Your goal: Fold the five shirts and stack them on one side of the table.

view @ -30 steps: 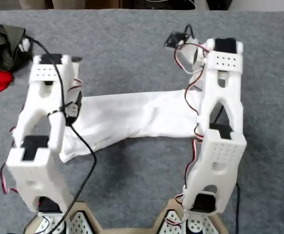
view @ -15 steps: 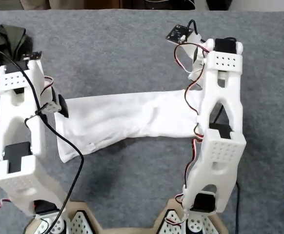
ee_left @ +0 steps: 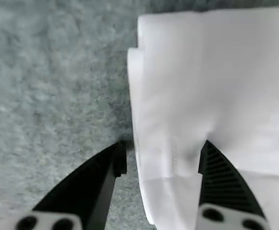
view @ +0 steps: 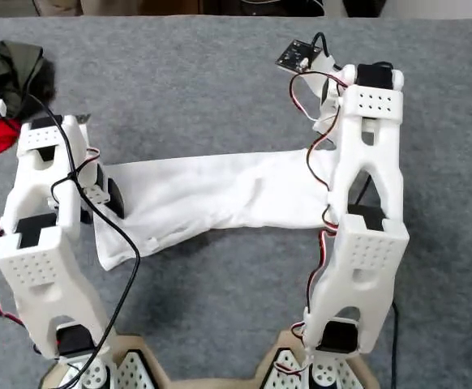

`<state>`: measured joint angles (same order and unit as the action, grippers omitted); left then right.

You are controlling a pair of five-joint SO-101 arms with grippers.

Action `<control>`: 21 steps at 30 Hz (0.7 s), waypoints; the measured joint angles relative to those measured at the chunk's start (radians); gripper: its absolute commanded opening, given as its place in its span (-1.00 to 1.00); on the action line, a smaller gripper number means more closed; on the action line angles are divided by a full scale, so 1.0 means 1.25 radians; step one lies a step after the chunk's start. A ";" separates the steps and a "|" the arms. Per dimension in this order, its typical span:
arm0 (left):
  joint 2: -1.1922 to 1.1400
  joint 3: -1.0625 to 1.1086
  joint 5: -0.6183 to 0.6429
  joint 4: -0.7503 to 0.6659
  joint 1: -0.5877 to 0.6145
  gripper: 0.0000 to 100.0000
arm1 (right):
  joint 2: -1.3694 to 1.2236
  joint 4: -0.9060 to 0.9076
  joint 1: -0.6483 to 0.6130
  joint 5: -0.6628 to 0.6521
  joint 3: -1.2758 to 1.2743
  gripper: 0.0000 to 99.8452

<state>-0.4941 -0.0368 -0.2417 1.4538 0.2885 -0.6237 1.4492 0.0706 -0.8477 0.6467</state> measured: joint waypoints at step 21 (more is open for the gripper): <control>-0.054 -0.020 0.001 0.007 -0.114 -0.96 | 0.000 -0.010 0.056 0.000 0.033 -0.99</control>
<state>-0.5616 -0.0614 -0.2401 1.4630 0.1458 -0.6237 1.4369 0.1412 -0.8477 0.6882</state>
